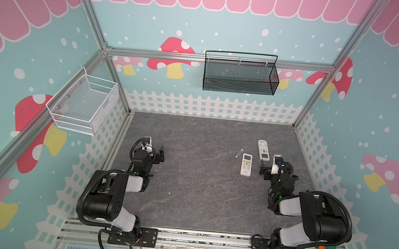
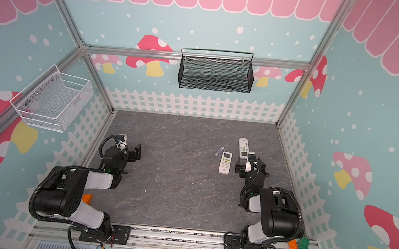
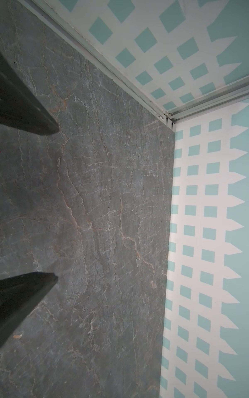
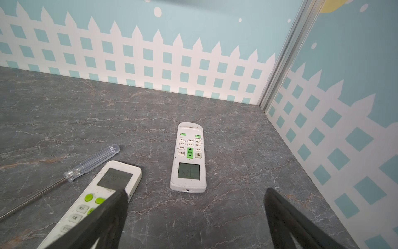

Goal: Unload the batteries from the remote control

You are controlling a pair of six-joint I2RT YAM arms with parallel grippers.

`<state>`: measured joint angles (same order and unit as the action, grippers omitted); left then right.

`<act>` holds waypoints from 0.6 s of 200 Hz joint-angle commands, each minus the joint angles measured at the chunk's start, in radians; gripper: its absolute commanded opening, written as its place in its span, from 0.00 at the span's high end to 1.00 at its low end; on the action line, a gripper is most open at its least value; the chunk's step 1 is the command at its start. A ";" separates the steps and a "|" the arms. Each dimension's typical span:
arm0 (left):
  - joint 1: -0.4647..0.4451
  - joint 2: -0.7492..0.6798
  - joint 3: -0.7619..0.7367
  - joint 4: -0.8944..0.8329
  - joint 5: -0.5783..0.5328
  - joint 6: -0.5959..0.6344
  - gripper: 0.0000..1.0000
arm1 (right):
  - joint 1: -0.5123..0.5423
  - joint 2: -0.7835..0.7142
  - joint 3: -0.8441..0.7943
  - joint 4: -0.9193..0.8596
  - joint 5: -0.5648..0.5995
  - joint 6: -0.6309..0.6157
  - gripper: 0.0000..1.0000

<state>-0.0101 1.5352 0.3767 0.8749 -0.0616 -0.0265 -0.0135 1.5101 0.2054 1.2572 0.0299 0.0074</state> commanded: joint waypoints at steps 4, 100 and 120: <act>-0.004 -0.001 0.022 -0.010 -0.017 -0.011 0.00 | -0.011 0.007 0.010 0.018 -0.027 -0.009 0.00; -0.017 -0.116 0.490 -0.856 0.108 0.016 0.00 | 0.010 -0.324 0.328 -0.979 -0.036 0.370 0.03; -0.028 -0.142 0.579 -1.033 0.128 -0.038 0.00 | 0.044 -0.303 0.384 -1.157 -0.030 0.482 0.04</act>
<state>-0.0235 1.4437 0.8646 0.2073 0.0006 -0.0227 -0.0059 1.1851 0.5423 0.4786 0.0078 0.2867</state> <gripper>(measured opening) 0.995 0.965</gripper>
